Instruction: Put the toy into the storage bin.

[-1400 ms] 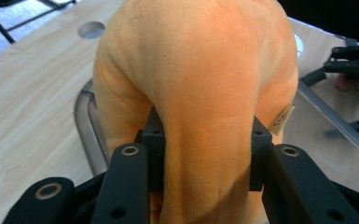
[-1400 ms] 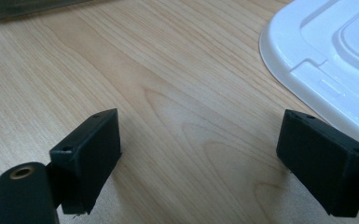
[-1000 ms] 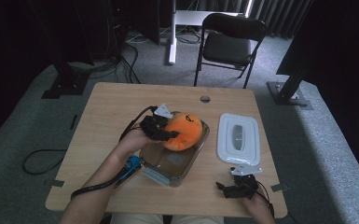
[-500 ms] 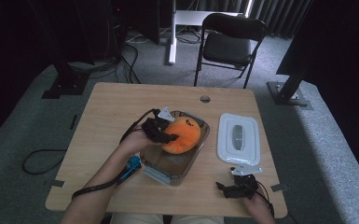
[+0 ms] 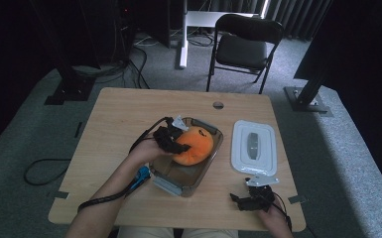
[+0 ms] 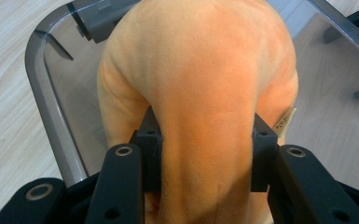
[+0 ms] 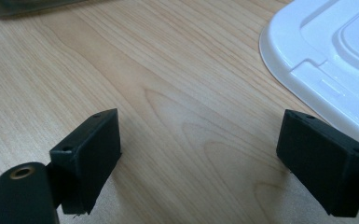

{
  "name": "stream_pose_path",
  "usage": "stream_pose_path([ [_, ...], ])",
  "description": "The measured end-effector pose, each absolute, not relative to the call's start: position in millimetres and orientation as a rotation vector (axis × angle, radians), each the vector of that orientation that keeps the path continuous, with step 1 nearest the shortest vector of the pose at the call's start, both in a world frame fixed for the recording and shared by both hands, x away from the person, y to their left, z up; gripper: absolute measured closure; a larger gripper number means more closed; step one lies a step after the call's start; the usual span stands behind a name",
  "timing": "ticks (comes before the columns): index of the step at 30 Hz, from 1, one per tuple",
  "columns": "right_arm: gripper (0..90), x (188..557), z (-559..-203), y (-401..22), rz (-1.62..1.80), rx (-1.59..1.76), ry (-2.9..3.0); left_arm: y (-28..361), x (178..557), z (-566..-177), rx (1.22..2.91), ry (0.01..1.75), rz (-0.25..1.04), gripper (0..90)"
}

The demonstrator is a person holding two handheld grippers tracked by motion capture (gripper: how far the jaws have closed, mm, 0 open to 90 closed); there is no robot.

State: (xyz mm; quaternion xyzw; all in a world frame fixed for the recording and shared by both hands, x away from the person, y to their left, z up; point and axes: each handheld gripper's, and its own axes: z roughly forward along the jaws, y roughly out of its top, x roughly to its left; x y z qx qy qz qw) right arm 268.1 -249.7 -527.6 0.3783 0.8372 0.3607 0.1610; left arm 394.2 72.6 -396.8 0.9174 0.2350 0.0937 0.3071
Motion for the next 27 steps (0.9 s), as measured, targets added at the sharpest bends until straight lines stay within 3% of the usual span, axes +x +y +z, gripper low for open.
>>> stream_pose_path([
  [14, 13.2, 268, -528, -250, 1.029, 1.081, 2.391, 63, 394, -401, 2.493, 0.602, 0.243, 55.0],
  [19, 13.2, 268, -528, -250, 1.030, 1.081, 2.390, 57, 392, -403, 2.554, 0.573, 0.250, 46.0],
  [27, 13.2, 268, -528, -250, 1.029, 1.081, 2.391, 53, 389, -408, 2.625, 0.504, 0.277, 39.1],
])
